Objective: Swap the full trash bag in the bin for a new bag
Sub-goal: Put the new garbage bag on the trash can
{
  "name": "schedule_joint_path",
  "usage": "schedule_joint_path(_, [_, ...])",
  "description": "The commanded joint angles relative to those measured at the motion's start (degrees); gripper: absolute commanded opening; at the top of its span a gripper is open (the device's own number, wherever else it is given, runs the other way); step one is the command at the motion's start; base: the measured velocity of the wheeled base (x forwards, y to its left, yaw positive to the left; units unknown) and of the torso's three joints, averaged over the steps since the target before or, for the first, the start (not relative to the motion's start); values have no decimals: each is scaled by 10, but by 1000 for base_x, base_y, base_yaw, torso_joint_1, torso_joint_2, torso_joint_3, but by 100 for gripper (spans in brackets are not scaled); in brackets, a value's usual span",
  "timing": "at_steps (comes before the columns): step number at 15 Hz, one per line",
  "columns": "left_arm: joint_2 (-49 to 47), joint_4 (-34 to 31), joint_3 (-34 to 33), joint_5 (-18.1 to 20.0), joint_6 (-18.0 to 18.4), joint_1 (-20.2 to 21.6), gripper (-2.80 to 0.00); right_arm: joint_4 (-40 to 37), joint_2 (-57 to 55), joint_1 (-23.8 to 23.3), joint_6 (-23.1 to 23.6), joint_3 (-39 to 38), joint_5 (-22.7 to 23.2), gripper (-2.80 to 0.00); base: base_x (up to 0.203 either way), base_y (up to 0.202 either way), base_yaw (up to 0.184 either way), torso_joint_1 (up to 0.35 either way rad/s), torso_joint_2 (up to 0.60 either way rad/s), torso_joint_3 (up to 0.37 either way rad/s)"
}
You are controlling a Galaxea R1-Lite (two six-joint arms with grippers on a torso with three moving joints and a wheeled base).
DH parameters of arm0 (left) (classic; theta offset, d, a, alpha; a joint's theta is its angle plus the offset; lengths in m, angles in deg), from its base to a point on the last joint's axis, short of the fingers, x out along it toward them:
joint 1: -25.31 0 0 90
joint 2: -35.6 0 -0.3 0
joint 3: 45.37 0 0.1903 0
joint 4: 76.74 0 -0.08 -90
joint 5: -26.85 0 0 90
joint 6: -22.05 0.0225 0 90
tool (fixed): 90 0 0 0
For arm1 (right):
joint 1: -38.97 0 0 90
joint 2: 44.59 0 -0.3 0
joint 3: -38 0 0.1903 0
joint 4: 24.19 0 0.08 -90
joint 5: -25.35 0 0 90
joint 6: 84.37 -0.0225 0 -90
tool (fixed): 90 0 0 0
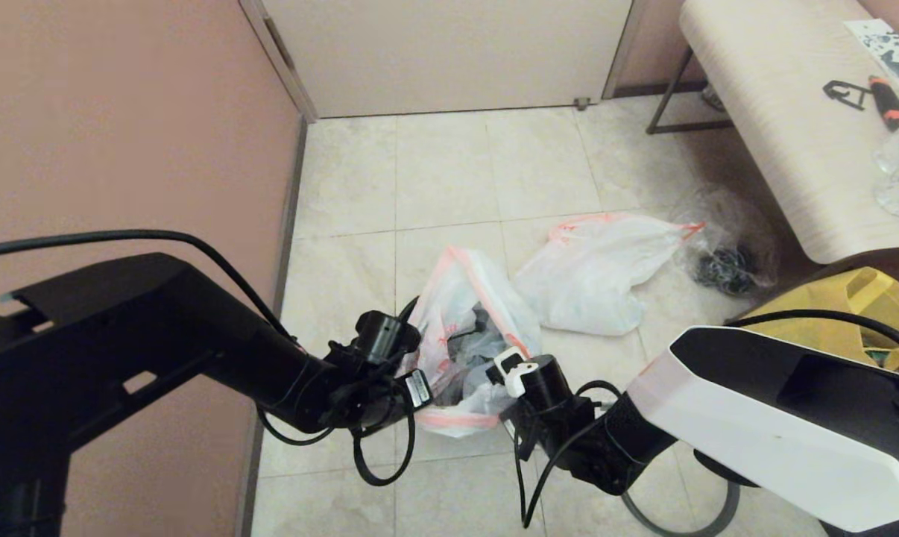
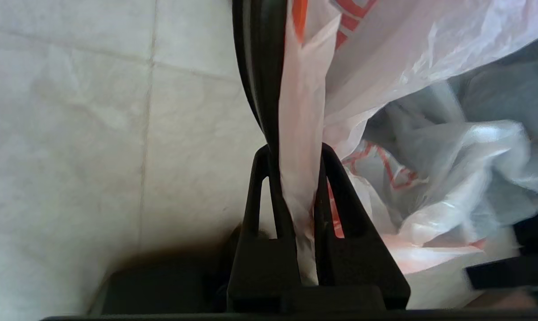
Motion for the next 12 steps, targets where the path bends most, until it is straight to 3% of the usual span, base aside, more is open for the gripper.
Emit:
schedule_joint_path(1, [2, 1, -11, -1, -2, 1, -280, 3, -6, -1, 1, 1, -1, -280, 0, 0, 0, 0, 0, 0])
schedule_joint_path(5, [-17, 9, -9, -30, -2, 1, -280, 3, -8, -3, 3, 3, -1, -280, 0, 0, 0, 0, 0, 0])
schedule_joint_path(6, [-23, 17, -10, -30, -1, 3, 0, 3, -10, -3, 3, 3, -2, -280, 0, 0, 0, 0, 0, 0])
schedule_joint_path(12, [18, 18, -40, -30, -4, -9, 0, 3, -18, -3, 4, 4, -1, -280, 0, 0, 0, 0, 0, 0])
